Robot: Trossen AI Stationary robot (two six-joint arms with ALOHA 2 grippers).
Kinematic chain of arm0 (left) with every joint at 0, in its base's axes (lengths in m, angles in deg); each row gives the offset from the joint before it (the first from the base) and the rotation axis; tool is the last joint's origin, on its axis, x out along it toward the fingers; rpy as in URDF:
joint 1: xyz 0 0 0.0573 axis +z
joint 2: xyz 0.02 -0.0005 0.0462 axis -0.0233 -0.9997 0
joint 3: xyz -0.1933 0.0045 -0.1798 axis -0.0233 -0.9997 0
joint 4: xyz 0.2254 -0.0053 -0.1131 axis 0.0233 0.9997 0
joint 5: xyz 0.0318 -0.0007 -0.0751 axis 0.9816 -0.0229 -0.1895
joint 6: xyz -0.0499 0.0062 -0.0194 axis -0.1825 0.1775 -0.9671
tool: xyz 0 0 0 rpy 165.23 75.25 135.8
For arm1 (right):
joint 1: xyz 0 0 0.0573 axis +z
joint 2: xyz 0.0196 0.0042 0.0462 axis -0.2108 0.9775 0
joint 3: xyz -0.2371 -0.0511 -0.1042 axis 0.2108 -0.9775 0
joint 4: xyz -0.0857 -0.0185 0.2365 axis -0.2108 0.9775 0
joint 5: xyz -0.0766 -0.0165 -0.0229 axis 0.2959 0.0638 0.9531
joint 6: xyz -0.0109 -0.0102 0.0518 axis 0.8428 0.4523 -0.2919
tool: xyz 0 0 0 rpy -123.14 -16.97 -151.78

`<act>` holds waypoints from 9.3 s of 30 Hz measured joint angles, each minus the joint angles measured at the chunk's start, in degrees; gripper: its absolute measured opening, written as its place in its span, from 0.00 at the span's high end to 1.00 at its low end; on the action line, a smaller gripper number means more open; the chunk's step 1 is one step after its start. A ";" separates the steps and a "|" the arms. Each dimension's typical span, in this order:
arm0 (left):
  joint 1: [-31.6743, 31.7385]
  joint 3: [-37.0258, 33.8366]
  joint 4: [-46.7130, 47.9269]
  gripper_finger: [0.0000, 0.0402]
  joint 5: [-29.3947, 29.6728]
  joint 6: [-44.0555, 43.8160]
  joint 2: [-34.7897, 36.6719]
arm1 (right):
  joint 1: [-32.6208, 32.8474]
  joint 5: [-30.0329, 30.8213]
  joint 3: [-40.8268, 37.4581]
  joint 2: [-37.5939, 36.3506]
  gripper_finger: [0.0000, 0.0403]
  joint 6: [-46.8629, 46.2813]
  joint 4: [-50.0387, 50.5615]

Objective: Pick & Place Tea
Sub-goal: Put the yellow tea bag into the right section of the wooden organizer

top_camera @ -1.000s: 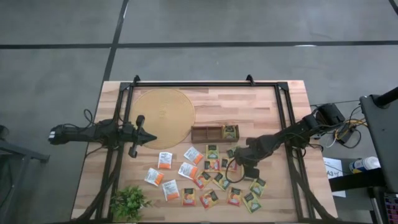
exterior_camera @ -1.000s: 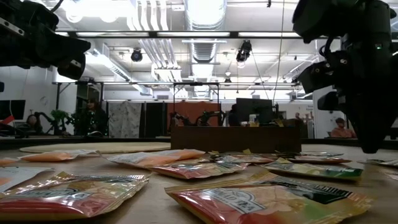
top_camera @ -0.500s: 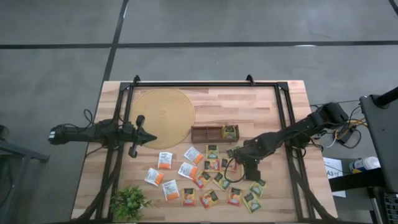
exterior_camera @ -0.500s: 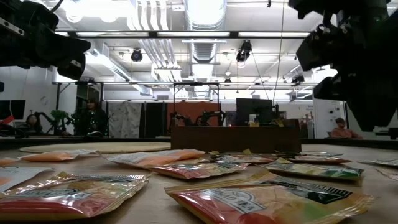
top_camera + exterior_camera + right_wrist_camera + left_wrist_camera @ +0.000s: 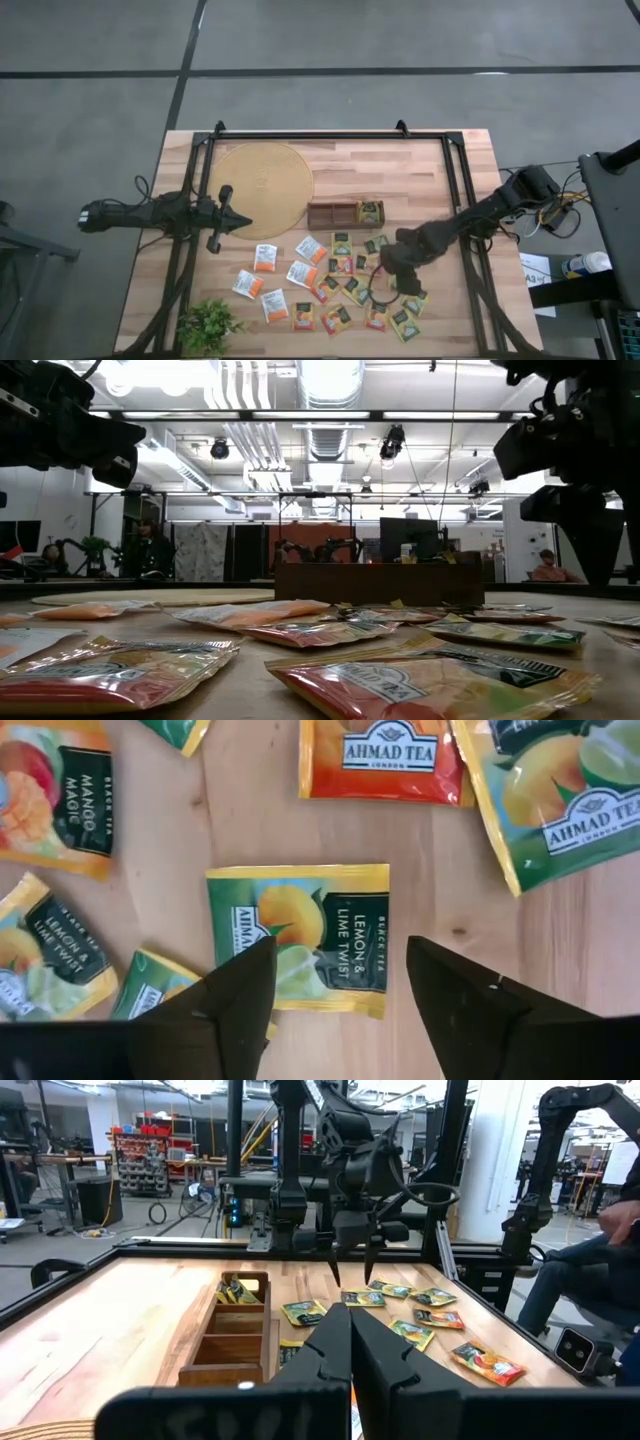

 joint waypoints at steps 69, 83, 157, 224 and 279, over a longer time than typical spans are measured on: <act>0.02 0.00 0.02 1.00 0.00 0.00 -0.24 | -3.86 7.46 -2.70 -4.65 0.98 6.27 -1.17; -0.04 0.00 0.02 1.00 0.00 0.00 -0.25 | -12.52 30.90 13.84 -3.71 0.98 26.23 10.83; 0.00 0.00 0.00 1.00 -0.02 0.00 -0.28 | -16.54 19.06 18.19 -0.50 0.80 34.29 6.73; 0.02 -0.02 -0.02 1.00 -0.02 0.00 -0.31 | -24.80 16.10 14.21 10.58 0.98 40.52 1.93; -0.02 -0.02 -0.02 1.00 -0.02 0.00 -0.33 | -24.80 31.12 13.05 10.18 0.98 39.24 -3.30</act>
